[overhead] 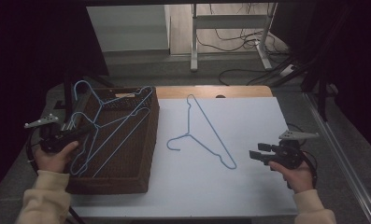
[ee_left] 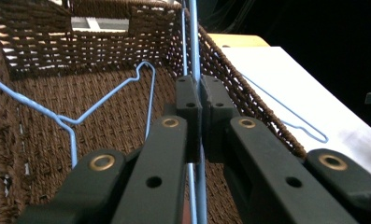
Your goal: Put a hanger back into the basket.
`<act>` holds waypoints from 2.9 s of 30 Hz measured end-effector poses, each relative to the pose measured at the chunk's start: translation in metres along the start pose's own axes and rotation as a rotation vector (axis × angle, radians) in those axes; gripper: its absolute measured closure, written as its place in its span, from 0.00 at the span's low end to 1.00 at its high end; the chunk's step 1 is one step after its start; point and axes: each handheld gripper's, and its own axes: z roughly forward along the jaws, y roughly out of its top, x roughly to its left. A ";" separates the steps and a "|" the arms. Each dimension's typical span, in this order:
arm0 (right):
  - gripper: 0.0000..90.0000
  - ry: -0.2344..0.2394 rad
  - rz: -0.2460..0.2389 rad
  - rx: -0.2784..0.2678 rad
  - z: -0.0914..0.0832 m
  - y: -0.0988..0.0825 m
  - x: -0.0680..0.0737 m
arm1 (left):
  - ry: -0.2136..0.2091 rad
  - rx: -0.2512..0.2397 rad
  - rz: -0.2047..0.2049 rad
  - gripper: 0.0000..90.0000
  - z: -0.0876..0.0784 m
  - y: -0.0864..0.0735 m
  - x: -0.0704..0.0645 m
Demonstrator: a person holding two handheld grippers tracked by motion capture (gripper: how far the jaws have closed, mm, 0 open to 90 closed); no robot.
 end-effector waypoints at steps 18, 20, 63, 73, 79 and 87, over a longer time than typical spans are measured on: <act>0.43 -0.003 -0.002 0.003 0.000 0.001 0.000 | 0.072 0.086 0.089 0.43 0.008 -0.003 -0.015; 0.42 -0.005 -0.004 -0.001 0.000 0.001 0.000 | 0.044 0.093 0.109 0.39 0.010 -0.003 -0.024; 0.36 -0.043 -0.086 0.105 0.024 0.002 0.018 | -0.193 0.201 0.269 0.31 0.051 -0.026 -0.105; 0.48 -0.073 -0.139 0.200 0.057 0.015 0.033 | -0.207 0.217 0.286 0.31 0.056 -0.027 -0.109; 0.63 -0.069 -0.158 0.271 0.082 0.021 0.039 | -0.206 0.222 0.291 0.31 0.057 -0.028 -0.110; 0.89 -0.114 -0.162 0.350 0.109 0.026 0.038 | -0.206 0.224 0.298 0.31 0.058 -0.029 -0.114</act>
